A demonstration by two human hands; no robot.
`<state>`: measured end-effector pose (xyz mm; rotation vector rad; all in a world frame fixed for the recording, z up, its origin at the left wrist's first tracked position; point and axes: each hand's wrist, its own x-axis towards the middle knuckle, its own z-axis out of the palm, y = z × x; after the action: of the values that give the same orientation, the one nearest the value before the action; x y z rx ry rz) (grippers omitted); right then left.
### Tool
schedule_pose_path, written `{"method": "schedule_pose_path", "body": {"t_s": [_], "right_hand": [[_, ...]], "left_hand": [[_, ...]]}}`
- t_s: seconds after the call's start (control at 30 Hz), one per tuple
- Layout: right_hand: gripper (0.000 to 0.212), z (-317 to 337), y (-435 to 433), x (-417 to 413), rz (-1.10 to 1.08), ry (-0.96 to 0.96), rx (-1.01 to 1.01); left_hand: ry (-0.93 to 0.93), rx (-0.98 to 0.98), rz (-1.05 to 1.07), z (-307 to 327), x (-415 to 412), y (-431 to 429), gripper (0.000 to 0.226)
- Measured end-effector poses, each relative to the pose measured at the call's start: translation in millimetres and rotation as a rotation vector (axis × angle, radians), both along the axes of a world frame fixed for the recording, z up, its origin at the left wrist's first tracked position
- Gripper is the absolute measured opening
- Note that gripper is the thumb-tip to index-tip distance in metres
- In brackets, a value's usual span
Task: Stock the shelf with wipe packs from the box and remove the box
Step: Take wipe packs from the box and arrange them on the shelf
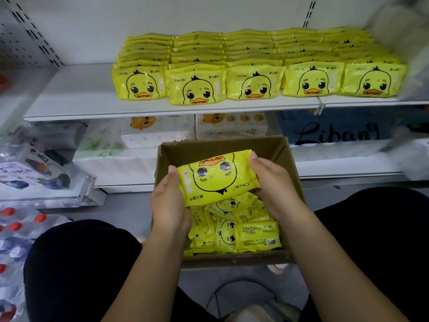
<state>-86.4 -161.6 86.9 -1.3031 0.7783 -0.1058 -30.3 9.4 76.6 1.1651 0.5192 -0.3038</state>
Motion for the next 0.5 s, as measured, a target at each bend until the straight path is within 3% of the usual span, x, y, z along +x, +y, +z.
{"method": "schedule_pose_path", "body": {"t_s": [0.1, 0.27, 0.5], "right_hand": [[0.02, -5, -5, -5, 0.072, -0.021, -0.012], [0.013, -7, -6, -4, -0.118, -0.07, 0.03], [0.006, -3, -4, -8, -0.117, -0.069, 0.067]], "left_hand": [[-0.007, -0.07, -0.024, -3, 5, 5, 0.03], [0.14, -0.114, -0.268, -3, 1, 4, 0.044], [0.142, -0.078, -0.122, -15, -9, 7, 0.028]]}}
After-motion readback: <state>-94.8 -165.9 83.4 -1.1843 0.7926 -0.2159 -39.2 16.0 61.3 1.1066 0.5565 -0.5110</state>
